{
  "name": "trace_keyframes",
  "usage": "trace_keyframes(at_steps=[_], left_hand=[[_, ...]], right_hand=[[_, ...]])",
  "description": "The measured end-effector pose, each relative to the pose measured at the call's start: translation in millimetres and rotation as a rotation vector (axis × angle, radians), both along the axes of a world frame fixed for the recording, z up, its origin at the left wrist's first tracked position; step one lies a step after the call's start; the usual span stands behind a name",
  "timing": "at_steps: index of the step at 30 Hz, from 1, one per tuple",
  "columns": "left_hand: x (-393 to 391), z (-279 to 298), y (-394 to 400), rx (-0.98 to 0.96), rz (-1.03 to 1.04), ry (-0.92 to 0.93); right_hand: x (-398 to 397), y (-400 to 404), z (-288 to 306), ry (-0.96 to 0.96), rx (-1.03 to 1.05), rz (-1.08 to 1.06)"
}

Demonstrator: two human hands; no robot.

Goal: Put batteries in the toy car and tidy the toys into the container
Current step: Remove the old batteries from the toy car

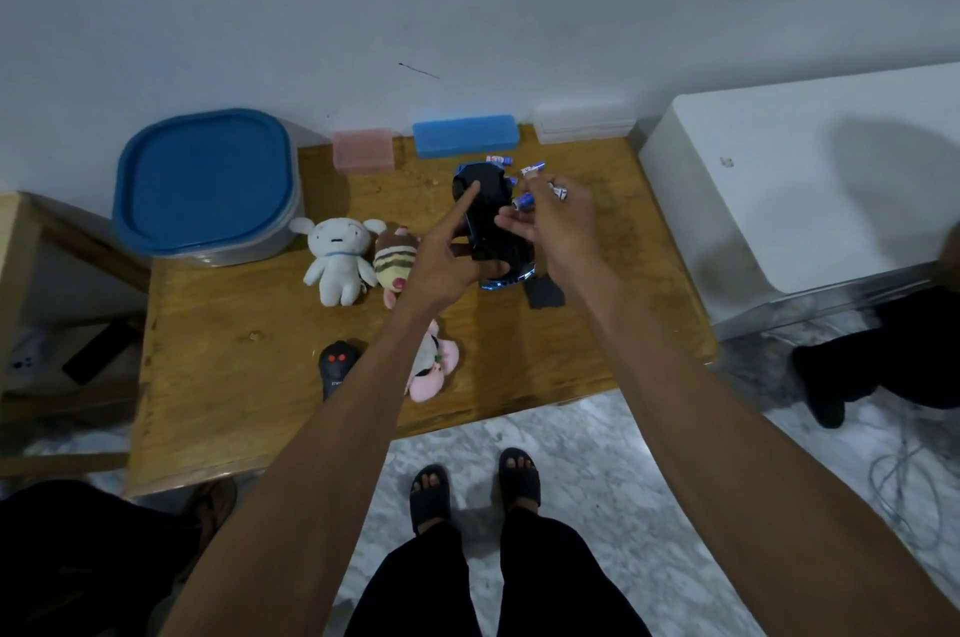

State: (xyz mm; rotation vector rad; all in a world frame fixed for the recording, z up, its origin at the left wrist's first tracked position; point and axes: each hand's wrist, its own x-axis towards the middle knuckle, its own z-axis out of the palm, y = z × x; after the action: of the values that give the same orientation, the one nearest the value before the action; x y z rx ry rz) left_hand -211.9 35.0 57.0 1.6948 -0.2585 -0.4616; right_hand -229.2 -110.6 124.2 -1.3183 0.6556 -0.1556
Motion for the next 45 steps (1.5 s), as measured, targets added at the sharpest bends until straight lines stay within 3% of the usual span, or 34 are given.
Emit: trace_keyframes(at_steps=[11, 19, 23, 31, 39, 45], left_hand=[[14, -16, -4, 0.070, -0.093, 0.168], [24, -30, -16, 0.170, -0.088, 0.245], [27, -39, -20, 0.324, -0.115, 0.255], [32, -24, -56, 0.923, -0.027, 0.044], [107, -13, -152, 0.773, 0.147, -0.213], [159, -38, -229, 0.596, 0.186, -0.175]], right_hand=[[-9, -22, -19, 0.122, -0.233, 0.103], [-4, -49, -54, 0.150, -0.588, 0.051], [0, -66, -66, 0.154, -0.656, 0.111], [42, -103, -86, 0.202, -0.656, 0.153], [96, -178, -82, 0.160, -0.756, 0.108], [137, -239, -104, 0.162, -0.778, 0.104]])
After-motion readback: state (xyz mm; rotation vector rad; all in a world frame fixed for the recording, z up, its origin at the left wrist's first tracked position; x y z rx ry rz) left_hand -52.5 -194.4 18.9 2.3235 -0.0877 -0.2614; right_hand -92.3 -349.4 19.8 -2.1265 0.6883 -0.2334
